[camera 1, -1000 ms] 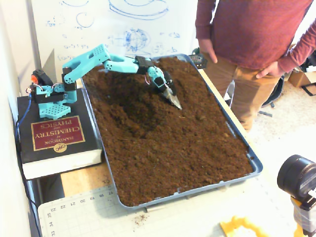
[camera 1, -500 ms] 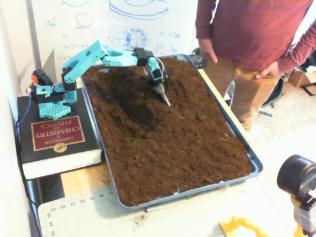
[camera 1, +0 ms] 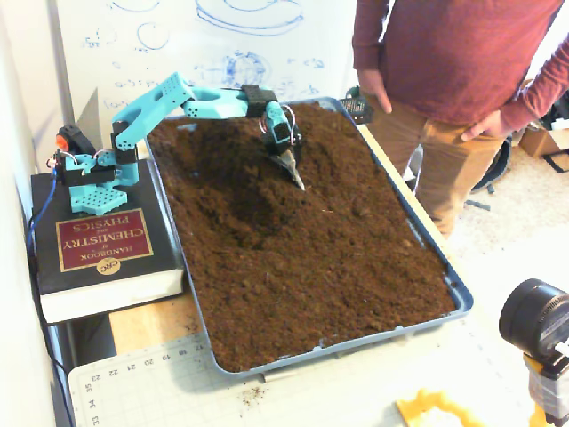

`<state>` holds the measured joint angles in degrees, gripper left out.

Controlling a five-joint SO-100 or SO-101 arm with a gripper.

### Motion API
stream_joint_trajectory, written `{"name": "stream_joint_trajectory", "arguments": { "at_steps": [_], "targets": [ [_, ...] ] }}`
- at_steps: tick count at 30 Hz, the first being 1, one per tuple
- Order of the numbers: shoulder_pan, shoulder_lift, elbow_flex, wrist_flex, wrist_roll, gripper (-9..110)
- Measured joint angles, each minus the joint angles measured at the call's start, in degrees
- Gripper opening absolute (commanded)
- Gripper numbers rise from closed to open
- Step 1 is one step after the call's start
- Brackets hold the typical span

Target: Build a berm.

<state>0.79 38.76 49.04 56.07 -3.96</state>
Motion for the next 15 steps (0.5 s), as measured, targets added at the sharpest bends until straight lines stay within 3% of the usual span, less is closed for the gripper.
{"name": "stream_joint_trajectory", "arguments": {
  "at_steps": [5, 15],
  "targets": [
    [-1.76, -0.79, -4.48, 0.53, 0.00, 0],
    [-9.58, -7.29, -16.87, -1.41, 10.99, 0]
  ]
}}
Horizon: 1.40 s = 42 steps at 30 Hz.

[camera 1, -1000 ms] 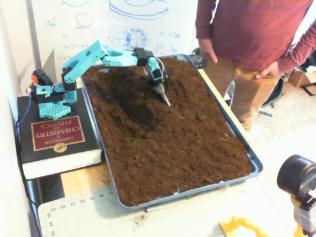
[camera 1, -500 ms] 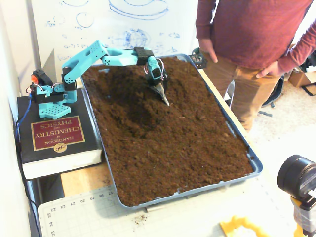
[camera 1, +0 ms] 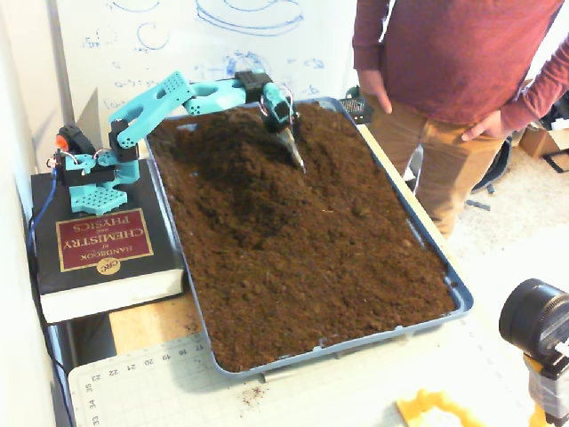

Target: Build a berm.

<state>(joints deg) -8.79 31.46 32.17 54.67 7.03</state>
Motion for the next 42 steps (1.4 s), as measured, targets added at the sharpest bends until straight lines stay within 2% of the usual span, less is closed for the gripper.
{"name": "stream_joint_trajectory", "arguments": {
  "at_steps": [20, 42],
  "targets": [
    [-1.58, -13.71, -10.72, -0.09, -1.93, 0],
    [-2.29, 5.89, 18.72, -0.97, -3.52, 0]
  ]
}}
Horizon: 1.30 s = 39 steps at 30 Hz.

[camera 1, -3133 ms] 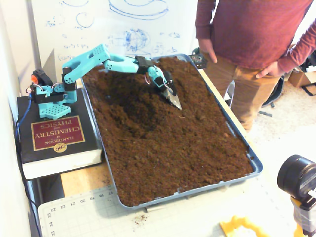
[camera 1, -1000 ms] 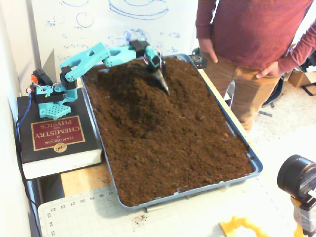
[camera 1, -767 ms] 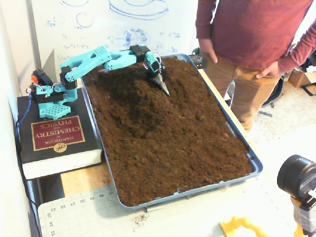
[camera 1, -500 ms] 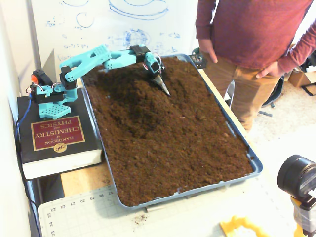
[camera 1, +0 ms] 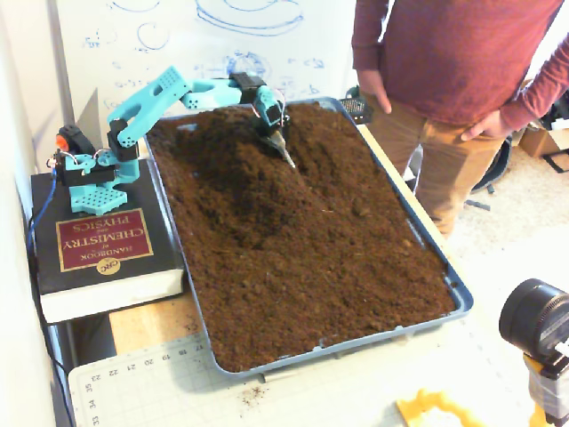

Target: Build a berm.

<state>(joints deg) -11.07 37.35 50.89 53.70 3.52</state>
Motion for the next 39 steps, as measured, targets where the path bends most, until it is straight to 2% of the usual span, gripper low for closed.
{"name": "stream_joint_trajectory", "arguments": {
  "at_steps": [18, 31, 39],
  "targets": [
    [0.00, 2.90, 3.69, 0.00, 0.00, 0],
    [-6.77, 2.90, -4.39, 0.79, 0.09, 0],
    [-8.35, 1.32, -11.60, 0.88, 5.45, 0]
  ]
}}
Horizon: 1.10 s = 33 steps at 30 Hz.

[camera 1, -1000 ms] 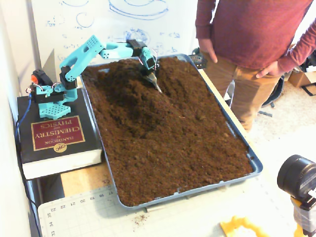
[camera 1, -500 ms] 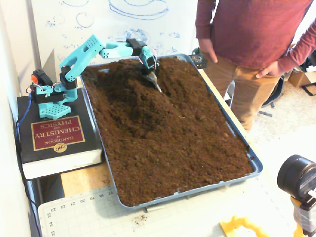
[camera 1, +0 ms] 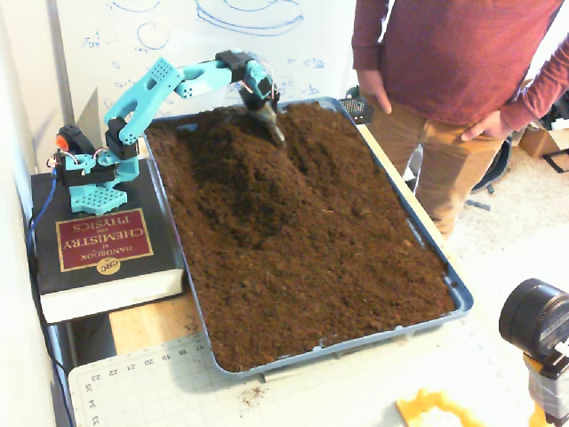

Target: Build a berm.

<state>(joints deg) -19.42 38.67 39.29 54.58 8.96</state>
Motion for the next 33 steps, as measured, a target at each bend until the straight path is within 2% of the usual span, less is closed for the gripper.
{"name": "stream_joint_trajectory", "arguments": {
  "at_steps": [6, 10, 14, 18, 33],
  "targets": [
    [-0.18, -7.21, -11.69, -1.05, 0.26, 0],
    [0.79, -14.06, -18.19, -7.29, 0.26, 0],
    [1.85, -19.78, -19.51, -14.50, 0.26, 0],
    [2.11, -21.97, -19.51, -16.00, 0.26, 0],
    [2.20, -20.04, -17.75, 3.60, 0.88, 0]
  ]
}}
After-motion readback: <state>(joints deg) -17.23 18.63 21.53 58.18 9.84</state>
